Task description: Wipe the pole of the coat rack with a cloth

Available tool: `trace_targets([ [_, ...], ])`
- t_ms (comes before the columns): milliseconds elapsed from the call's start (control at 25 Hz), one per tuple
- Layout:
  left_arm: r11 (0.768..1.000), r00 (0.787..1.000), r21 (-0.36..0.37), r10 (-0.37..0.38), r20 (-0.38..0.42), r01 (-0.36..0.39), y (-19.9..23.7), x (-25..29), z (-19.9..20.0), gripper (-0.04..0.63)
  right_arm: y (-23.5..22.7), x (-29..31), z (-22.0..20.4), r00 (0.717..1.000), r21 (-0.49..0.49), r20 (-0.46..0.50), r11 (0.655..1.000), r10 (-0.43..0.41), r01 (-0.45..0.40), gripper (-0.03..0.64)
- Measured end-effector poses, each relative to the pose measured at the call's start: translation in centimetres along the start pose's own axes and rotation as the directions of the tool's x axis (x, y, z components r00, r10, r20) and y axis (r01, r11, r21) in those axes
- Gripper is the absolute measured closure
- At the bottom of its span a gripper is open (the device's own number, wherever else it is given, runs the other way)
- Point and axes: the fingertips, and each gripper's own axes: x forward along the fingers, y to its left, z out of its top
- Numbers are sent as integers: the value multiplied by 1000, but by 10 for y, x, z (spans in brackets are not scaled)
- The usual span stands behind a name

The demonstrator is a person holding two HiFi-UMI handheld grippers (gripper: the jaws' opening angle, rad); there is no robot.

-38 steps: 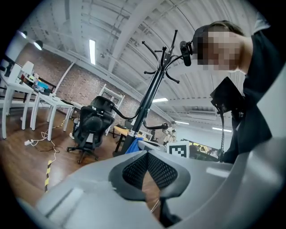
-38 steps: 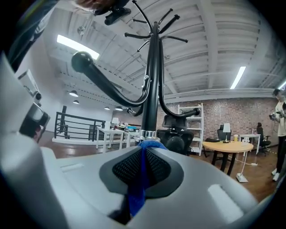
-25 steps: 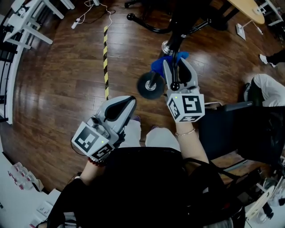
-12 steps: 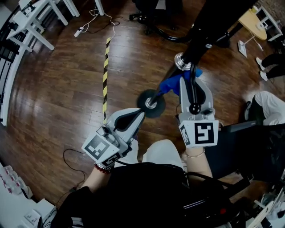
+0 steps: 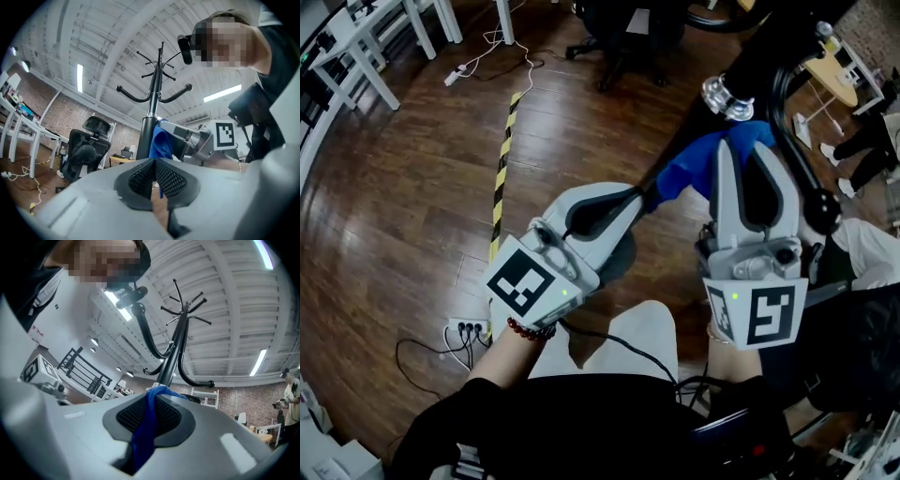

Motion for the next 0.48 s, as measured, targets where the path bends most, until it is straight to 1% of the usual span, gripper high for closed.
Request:
trace_targets([
  [80, 999, 998, 50, -4, 59, 1, 3, 17, -6, 589, 6, -2, -7, 999, -49, 40, 999, -1, 3, 563],
  [160, 993, 996, 113, 22, 88, -32, 6, 24, -19, 589, 14, -6, -25, 998, -76, 60, 997, 0, 5, 563],
  [240, 986, 996, 159, 47, 77, -59, 10, 22, -42, 589, 17, -15, -52, 997, -52, 78, 999, -4, 8, 563],
  [320, 981, 996, 181, 57, 62, -68, 17, 17, -68, 589, 19, -24, -79, 995, -8, 100, 1000, -9, 10, 565],
  [400, 979, 998, 192, 63, 23, -67, 27, 11, -100, 589, 26, -35, -108, 995, 32, 95, 999, -24, 21, 565],
  [480, 977, 996, 200, 80, -26, -73, 37, 3, -134, 589, 32, -46, -138, 997, 47, 69, 998, -41, 38, 565],
])
